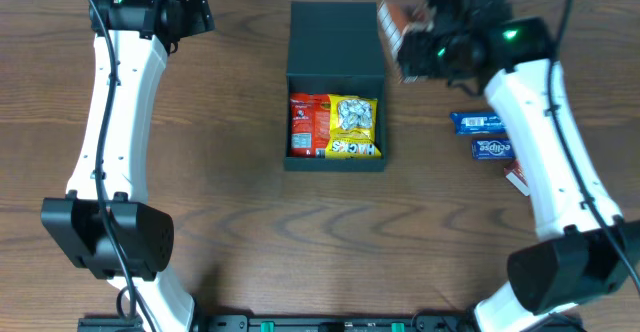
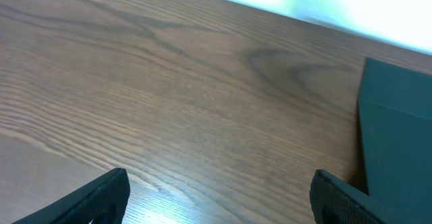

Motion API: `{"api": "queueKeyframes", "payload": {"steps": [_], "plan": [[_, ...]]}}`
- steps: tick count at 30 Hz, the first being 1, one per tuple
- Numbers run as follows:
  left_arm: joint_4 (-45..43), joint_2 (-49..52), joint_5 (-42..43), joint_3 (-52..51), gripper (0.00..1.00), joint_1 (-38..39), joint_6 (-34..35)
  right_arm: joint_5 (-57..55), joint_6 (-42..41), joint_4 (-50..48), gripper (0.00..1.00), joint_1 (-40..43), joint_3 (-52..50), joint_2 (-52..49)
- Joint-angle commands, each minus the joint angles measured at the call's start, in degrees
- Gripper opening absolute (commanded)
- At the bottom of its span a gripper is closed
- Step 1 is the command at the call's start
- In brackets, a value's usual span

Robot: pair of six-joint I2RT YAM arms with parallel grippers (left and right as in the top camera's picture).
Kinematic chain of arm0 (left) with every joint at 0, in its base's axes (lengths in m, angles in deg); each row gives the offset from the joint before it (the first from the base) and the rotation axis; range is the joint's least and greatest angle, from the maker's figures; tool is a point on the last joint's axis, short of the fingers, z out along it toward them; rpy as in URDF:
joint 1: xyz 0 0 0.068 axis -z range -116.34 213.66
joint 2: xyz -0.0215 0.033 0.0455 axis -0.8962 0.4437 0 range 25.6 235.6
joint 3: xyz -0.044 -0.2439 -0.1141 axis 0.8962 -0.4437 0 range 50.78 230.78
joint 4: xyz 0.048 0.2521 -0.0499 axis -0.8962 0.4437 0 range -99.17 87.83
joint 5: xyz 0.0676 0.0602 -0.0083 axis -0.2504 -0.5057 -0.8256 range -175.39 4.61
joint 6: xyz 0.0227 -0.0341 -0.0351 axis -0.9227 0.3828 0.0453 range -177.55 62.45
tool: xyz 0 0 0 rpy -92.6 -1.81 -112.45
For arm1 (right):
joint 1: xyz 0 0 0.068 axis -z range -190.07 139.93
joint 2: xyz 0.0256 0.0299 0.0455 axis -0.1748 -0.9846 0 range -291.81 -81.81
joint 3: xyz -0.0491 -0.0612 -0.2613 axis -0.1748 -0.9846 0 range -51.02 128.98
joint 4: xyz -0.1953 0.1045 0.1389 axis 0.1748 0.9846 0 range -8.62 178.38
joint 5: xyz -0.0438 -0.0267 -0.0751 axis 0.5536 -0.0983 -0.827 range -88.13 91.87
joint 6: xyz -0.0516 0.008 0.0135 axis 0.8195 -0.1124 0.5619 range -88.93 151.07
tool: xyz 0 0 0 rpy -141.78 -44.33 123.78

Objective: Pack container
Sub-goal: 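Carry the Pocky box with the right gripper over the green box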

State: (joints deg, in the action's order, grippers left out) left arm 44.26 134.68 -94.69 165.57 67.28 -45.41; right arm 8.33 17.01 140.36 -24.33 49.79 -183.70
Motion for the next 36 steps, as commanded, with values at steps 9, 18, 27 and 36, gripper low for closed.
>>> {"api": "queueKeyframes", "payload": {"steps": [9,18,27,36], "plan": [[3.56,0.04,2.91,0.87,0.86,-0.17,-0.33,-3.41,-12.39,-6.93,0.47,-15.34,-5.81,-6.69],[3.63,0.04,2.93,0.87,0.86,-0.17,-0.35,-3.74,-23.39,-7.43,0.44,-21.20,-5.81,-12.55],[3.58,0.04,2.95,0.87,0.86,-0.24,-0.33,-13.46,-32.89,-7.65,0.40,-25.57,-5.86,-13.55],[3.58,0.04,2.97,0.87,0.87,-0.24,-0.31,-18.10,-34.84,-8.24,0.41,-27.56,-6.19,-13.57]]}}
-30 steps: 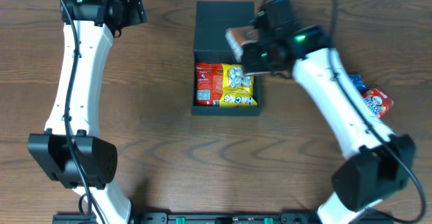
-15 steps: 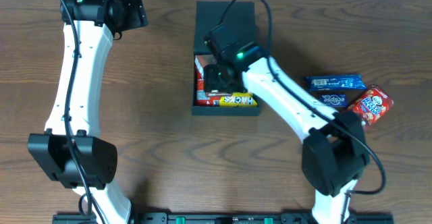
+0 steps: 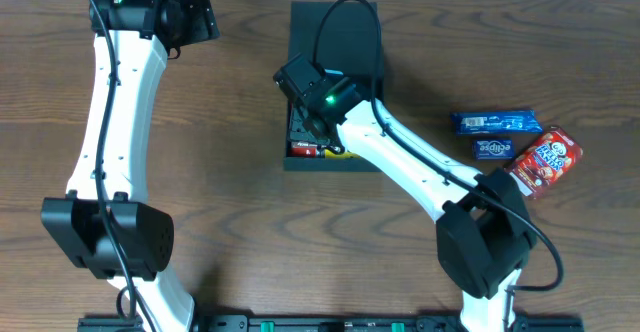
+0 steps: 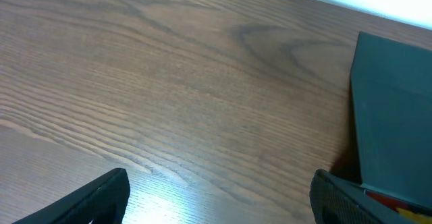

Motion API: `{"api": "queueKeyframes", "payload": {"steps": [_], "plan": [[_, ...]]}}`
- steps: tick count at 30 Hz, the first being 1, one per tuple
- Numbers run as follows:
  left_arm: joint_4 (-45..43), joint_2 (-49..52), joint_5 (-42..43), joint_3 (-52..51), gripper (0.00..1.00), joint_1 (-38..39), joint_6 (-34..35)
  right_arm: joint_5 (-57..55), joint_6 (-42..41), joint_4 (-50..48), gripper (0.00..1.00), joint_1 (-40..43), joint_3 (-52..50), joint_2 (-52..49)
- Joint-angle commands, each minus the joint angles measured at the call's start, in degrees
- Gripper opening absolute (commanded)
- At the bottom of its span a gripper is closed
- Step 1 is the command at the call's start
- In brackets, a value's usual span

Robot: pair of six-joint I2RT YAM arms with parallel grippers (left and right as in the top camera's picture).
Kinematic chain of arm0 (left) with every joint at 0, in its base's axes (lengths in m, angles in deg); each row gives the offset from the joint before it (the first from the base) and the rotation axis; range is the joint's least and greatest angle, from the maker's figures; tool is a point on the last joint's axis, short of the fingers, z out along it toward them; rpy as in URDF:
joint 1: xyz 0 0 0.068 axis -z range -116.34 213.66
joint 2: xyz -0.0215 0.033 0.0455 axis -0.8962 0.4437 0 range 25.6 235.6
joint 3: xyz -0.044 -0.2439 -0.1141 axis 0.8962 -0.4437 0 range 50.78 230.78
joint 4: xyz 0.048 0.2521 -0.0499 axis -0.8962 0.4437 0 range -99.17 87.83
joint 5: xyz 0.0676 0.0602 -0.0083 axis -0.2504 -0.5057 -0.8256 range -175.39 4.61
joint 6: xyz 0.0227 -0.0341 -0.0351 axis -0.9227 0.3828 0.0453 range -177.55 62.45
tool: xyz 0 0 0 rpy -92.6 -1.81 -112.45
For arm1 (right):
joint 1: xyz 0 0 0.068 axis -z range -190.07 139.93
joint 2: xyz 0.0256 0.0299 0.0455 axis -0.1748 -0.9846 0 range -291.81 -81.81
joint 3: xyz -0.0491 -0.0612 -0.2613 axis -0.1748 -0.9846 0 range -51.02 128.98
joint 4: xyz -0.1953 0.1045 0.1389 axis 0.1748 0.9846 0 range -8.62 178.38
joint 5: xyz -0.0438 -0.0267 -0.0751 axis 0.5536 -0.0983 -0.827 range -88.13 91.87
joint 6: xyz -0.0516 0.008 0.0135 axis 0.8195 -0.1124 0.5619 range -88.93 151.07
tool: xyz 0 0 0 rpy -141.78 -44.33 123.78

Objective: Pack container
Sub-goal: 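Carry the Pocky box with the right gripper over the green box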

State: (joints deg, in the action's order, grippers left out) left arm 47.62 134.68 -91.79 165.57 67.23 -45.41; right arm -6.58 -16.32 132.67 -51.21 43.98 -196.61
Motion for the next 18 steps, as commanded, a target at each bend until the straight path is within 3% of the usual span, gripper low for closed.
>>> {"api": "queueKeyframes", "payload": {"steps": [1,3,4,6,10,16,18], "plan": [[0.20,0.04,0.07,0.87,0.86,-0.20,-0.24,-3.43,-1.46,-1.31,0.41,-0.68,-0.90,-0.66],[0.20,0.04,0.13,0.87,0.86,-0.20,-0.11,-3.37,-1.46,-2.25,0.45,-0.68,-1.79,-0.66],[0.20,0.04,0.20,0.87,0.87,-0.20,-0.11,-3.34,-1.46,-2.25,0.53,-0.68,-2.14,-0.66],[0.20,0.04,0.28,0.87,0.86,-0.20,-0.11,-3.34,-1.38,-2.05,0.78,-0.79,-2.23,-0.66],[0.17,0.04,0.31,0.87,0.86,-0.17,-0.11,-3.34,0.28,-2.23,0.99,-0.79,-1.88,-0.52],[0.20,0.04,0.31,0.87,0.87,-0.17,-0.11,-3.41,5.55,-1.22,0.98,-0.22,1.29,0.94],[0.17,0.04,0.31,0.87,0.86,-0.20,-0.11,-3.82,8.00,-0.90,0.67,0.63,2.84,2.32]]}}
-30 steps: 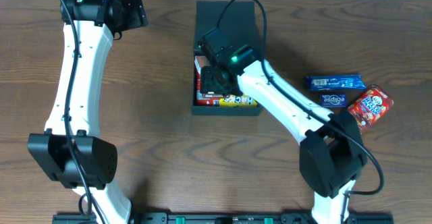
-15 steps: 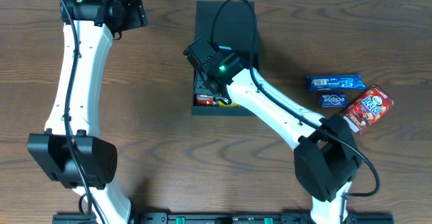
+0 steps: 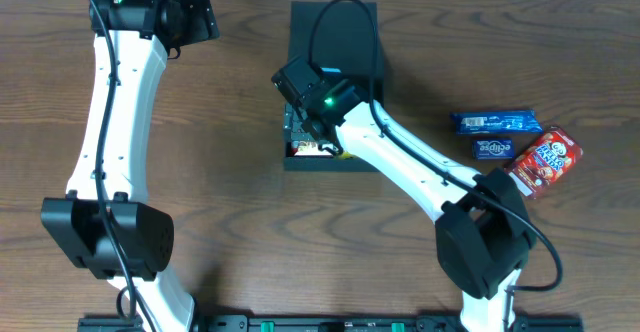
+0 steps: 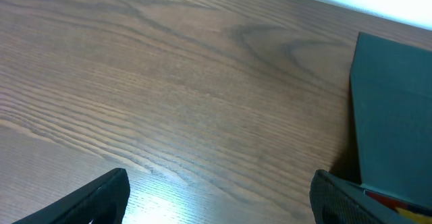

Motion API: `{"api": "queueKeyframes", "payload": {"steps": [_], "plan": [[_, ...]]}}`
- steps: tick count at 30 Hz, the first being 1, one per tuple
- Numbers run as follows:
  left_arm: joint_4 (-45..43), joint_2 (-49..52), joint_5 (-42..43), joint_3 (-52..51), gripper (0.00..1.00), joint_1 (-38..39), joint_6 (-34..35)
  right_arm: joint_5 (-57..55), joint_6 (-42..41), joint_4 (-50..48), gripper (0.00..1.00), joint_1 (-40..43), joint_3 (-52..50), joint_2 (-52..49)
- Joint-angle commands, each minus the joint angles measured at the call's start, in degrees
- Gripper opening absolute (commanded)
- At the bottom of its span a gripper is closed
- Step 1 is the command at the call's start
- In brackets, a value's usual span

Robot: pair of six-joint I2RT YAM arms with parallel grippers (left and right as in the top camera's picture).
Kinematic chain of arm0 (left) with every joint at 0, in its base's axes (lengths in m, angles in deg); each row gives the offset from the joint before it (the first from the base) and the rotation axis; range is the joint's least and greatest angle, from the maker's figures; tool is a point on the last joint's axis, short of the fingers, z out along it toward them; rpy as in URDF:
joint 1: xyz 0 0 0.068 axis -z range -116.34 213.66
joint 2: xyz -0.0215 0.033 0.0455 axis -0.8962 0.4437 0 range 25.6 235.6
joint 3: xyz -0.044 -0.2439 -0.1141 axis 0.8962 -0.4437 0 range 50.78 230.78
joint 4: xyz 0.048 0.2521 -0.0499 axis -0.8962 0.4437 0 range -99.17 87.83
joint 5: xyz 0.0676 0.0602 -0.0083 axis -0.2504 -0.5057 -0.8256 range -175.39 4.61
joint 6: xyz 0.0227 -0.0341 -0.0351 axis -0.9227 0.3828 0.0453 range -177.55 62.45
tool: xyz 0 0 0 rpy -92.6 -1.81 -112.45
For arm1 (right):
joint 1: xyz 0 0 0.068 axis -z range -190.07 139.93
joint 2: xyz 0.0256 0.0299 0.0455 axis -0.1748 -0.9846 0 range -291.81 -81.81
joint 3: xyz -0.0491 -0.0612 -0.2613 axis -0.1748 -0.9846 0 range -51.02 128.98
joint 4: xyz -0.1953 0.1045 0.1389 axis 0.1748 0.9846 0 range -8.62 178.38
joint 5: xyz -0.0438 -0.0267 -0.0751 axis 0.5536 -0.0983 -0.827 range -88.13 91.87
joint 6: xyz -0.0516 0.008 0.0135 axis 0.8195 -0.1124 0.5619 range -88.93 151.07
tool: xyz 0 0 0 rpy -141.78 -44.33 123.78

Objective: Pack container
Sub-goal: 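Carry the Pocky box with the right gripper over the green box, then lower the Pocky box upright into the box's left side and release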

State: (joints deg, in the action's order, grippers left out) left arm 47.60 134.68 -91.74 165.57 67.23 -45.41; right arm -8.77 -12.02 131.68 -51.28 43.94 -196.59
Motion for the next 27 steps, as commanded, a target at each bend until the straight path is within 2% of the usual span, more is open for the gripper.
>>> {"api": "queueKeyframes", "payload": {"steps": [1,2,3,7,13,21,27], "plan": [[0.20,0.04,0.24,0.87,0.86,-0.17,-0.11,-1.60,4.68,0.00,0.36,1.33,3.02,3.06],[0.20,0.04,0.24,0.87,0.86,-0.17,-0.13,-1.44,5.14,0.20,0.05,2.12,3.02,3.61],[0.20,0.04,0.24,0.87,0.87,-0.17,-0.13,-0.07,6.45,0.48,0.01,2.89,3.02,3.65],[0.22,0.04,0.24,0.87,0.86,-0.17,-0.11,10.43,12.81,0.76,0.01,5.60,2.10,3.17],[0.20,0.04,0.24,0.87,0.87,-0.17,-0.11,16.55,18.60,-0.50,0.02,5.70,1.81,-1.09],[0.22,0.04,0.24,0.87,0.86,-0.20,-0.13,19.89,20.06,-0.87,0.01,5.46,1.81,-7.85],[0.20,0.04,0.24,0.87,0.86,-0.20,-0.11,19.91,20.55,-1.36,0.01,5.73,2.27,-8.46]]}}
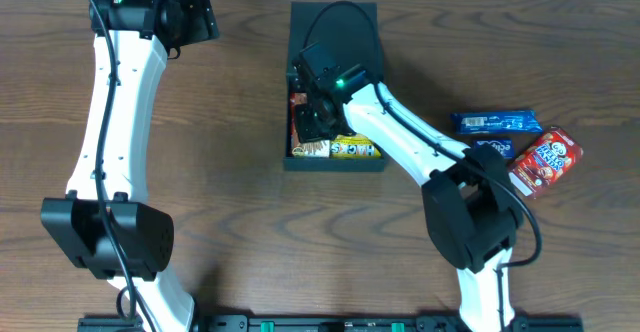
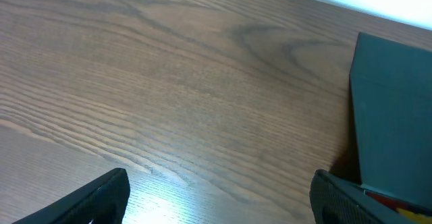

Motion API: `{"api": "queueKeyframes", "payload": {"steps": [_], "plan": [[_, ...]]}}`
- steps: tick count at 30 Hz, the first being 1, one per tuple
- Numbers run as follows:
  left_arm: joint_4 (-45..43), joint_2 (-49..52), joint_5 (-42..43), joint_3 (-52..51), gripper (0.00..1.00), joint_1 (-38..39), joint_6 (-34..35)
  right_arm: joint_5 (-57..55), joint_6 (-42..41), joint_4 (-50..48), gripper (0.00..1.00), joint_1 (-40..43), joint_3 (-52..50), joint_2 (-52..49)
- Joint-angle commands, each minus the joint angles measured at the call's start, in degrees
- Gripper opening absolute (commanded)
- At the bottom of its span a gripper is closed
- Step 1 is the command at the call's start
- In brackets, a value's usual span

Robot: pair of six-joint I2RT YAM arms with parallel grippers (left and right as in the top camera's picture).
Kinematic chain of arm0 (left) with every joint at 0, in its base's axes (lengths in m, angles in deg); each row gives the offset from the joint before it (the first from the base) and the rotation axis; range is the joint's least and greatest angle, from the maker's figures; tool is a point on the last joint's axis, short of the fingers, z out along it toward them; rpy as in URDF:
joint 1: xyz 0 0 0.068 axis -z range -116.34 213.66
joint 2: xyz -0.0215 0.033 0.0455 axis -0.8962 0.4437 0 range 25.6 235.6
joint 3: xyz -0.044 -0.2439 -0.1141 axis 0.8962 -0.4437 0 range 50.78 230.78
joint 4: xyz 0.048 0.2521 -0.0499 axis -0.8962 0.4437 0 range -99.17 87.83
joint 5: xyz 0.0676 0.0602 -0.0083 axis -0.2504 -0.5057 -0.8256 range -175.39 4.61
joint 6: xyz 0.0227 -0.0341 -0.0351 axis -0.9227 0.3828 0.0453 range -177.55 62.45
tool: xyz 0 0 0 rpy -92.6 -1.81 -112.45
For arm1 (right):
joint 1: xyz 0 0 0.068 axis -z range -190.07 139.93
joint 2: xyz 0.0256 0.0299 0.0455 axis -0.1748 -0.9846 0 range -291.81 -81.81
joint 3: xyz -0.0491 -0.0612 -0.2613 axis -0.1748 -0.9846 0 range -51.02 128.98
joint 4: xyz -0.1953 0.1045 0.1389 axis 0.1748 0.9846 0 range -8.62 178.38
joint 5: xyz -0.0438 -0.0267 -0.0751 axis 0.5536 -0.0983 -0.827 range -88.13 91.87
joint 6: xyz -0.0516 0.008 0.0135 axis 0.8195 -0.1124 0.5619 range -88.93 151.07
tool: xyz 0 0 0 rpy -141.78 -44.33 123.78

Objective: Pack container
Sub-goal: 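Lower the Pocky box upright into the box's left side and release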

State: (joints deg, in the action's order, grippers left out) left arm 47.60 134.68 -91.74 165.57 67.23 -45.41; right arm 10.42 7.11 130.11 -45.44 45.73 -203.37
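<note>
The dark green box (image 1: 336, 162) stands open at mid-table, its lid (image 1: 335, 27) laid back. Inside show a red snack bag (image 1: 298, 110), a yellow packet (image 1: 356, 149) along the front wall and a brownish packet (image 1: 311, 149) at the front left. My right gripper (image 1: 318, 120) reaches down into the box over the snacks; its fingers are hidden among them. My left gripper (image 1: 200, 17) hangs open over bare wood at the far left, its fingertips (image 2: 111, 191) wide apart and empty (image 2: 219, 204). The box's side (image 2: 395, 116) shows at the right of the left wrist view.
Two blue packets (image 1: 490, 122) (image 1: 492, 149) and a red snack packet (image 1: 545, 159) lie on the table right of the box. The right arm's links span from the box to the table's front right. Brown wooden tabletop (image 2: 169, 82) lies under the left gripper.
My right gripper has shifted from the box's front left toward its middle, and the yellow packet along the front wall now shows. The left arm has not moved.
My right gripper was up at the back right of the box with a brownish packet at its fingers. Then it was down inside the box at the left side, and stayed there. Now it sits over the box's middle. The left gripper stayed open throughout.
</note>
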Motion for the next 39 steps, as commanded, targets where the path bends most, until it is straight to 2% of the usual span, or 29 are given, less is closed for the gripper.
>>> {"api": "queueKeyframes", "payload": {"steps": [1,6,13,23,32,39], "plan": [[0.20,0.04,0.24,0.87,0.86,-0.17,-0.11,0.74,1.86,0.52,0.01,0.22,1.11,-1.36],[0.22,0.04,0.24,0.87,0.86,-0.17,-0.13,0.57,2.45,1.18,0.01,2.47,3.43,2.08],[0.20,0.04,0.26,0.87,0.87,-0.17,0.33,-7.72,3.28,3.98,0.01,6.97,3.15,4.79],[0.20,0.04,0.26,0.87,0.87,-0.20,0.31,-6.03,3.61,4.37,0.01,5.29,1.31,0.37],[0.24,0.04,0.26,0.87,0.86,-0.17,0.31,0.83,6.32,2.47,0.01,3.04,1.33,-2.01],[0.50,0.04,0.44,0.87,0.86,-0.17,0.31,-1.73,6.47,4.02,0.01,4.07,1.92,-1.86]]}}
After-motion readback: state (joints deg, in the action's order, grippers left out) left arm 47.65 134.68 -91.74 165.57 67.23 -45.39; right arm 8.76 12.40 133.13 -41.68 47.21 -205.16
